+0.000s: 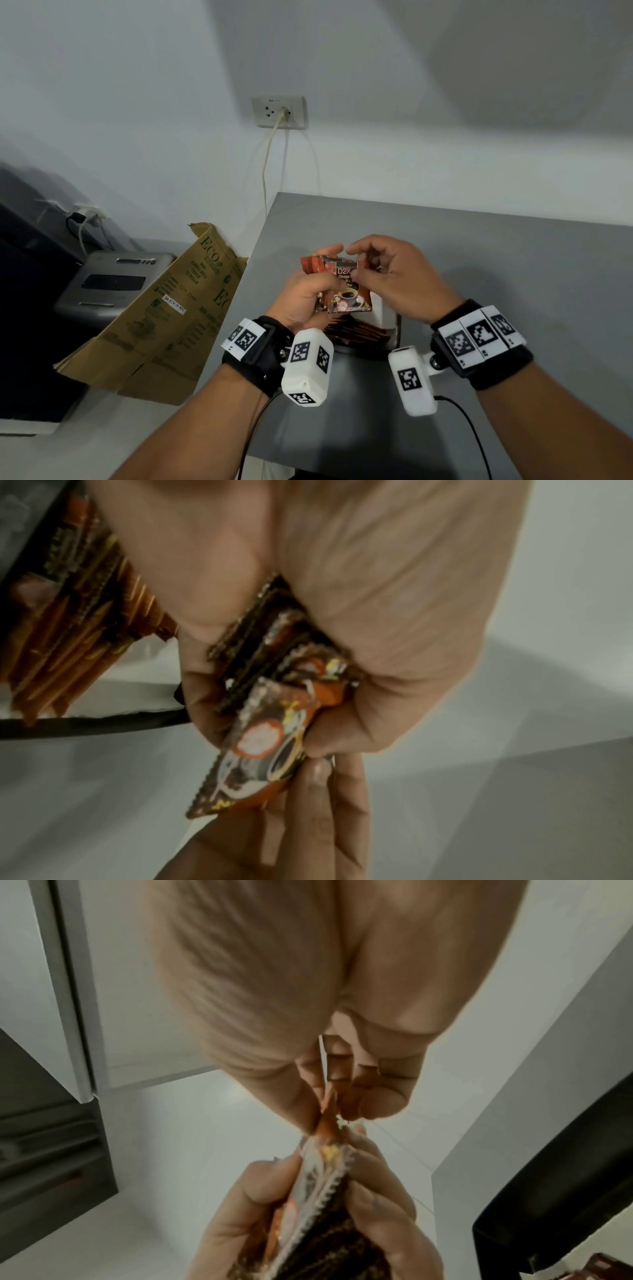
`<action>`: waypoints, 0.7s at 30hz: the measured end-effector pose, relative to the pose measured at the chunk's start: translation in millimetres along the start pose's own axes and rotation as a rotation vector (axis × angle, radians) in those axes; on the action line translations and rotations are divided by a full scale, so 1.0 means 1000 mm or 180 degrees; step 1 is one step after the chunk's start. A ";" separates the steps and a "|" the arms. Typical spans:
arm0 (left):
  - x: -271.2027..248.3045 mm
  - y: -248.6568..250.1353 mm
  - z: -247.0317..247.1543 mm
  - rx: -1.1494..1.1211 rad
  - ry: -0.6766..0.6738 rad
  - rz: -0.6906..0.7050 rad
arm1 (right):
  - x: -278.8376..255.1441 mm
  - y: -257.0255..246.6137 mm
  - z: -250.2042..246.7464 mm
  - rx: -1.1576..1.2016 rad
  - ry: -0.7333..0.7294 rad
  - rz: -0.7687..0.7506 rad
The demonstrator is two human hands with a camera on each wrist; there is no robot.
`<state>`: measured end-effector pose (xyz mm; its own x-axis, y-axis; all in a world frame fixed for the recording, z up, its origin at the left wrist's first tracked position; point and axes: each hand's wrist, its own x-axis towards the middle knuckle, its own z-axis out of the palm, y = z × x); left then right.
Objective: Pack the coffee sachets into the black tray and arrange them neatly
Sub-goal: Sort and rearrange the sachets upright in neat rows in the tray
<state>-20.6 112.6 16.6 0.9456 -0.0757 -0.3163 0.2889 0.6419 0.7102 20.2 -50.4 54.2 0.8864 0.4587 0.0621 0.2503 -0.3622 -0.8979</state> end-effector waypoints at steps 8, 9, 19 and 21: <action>0.000 0.008 -0.024 -0.0014 0.0385 -0.0006 | 0.018 0.022 -0.021 -0.0655 0.0504 0.0165; 0.000 0.010 -0.028 -0.0032 0.0435 0.0003 | 0.021 0.027 -0.025 -0.0861 0.0565 0.0211; -0.001 0.018 -0.049 0.0180 0.0523 0.0137 | 0.051 0.097 -0.014 -0.2069 -0.0162 0.0763; -0.001 0.019 -0.053 0.0273 0.0571 0.0135 | 0.055 0.104 -0.011 -0.2149 -0.0188 0.0832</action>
<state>-24.1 164.9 -3.0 0.9177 0.0923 -0.3865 0.2682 0.5737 0.7739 99.1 -71.7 -30.8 0.9324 0.3248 -0.1584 0.2359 -0.8791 -0.4142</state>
